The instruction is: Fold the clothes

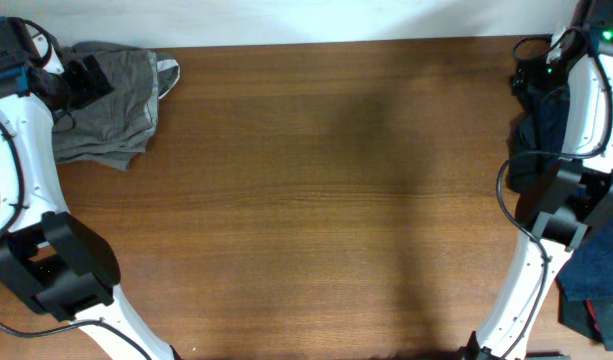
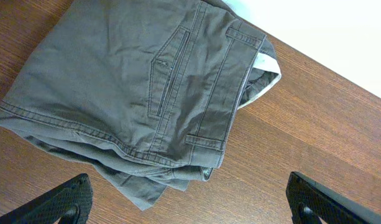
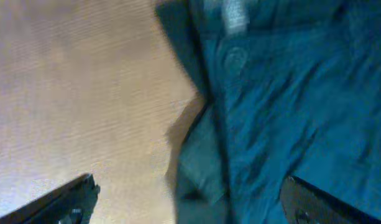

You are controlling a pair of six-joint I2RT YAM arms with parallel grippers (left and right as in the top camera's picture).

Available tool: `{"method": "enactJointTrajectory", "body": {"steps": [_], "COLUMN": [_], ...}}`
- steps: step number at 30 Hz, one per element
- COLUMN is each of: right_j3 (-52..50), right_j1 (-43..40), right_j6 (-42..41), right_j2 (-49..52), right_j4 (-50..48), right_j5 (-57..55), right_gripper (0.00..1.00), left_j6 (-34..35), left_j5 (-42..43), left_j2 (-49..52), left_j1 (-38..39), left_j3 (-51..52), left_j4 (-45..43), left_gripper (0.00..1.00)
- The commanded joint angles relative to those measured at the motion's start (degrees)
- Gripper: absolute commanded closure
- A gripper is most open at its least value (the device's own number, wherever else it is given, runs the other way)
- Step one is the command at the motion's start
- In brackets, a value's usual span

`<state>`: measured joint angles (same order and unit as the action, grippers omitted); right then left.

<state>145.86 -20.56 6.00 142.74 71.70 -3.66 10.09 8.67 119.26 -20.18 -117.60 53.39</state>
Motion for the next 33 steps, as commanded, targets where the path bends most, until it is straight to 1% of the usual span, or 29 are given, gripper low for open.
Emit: {"method": "enactJointTrajectory", "body": {"steps": [1,5,11,15,21,25,27,33], "right_j3": [1.38,1.38,1.38,1.38,1.36,1.36,1.27,1.33], "right_j1": [3.06,6.21,14.23,21.46,29.20,32.13,33.38,33.42], "right_j6": [-5.75,-9.75,-9.92,-9.94,-9.90,-9.90,-9.90,-9.94], "right_j2": [-7.28,-11.69,-17.68,-20.94,-22.14,-22.12,-22.12,-22.40], "right_j4": [6.62,13.66,21.94,22.40,22.71,25.64,25.62,25.62], "right_j5": [-0.92,-0.59,7.65,7.93,7.96,7.98,7.98,11.32], "right_gripper": [0.02,0.02,0.02,0.01,0.01,0.01,0.01,0.01], "left_j6": [-0.52,-0.52,-0.52,-0.52,-0.52,-0.52,-0.52,-0.52], "left_j5": [1.01,1.01,1.01,1.01,1.01,1.01,1.01,1.01], "left_j2": [-0.09,-0.09,-0.09,-0.09,-0.09,-0.09,-0.09,-0.09], "left_j1": [0.33,0.31,0.31,0.33,0.28,0.28,0.28,0.28], "left_j3": [-0.09,-0.09,-0.09,-0.09,-0.09,-0.09,-0.09,-0.09], "left_j4": [-0.15,-0.17,-0.15,-0.17,-0.15,-0.15,-0.15,-0.15], "left_gripper": [0.01,0.01,0.01,0.01,0.01,0.01,0.01,0.01]}}
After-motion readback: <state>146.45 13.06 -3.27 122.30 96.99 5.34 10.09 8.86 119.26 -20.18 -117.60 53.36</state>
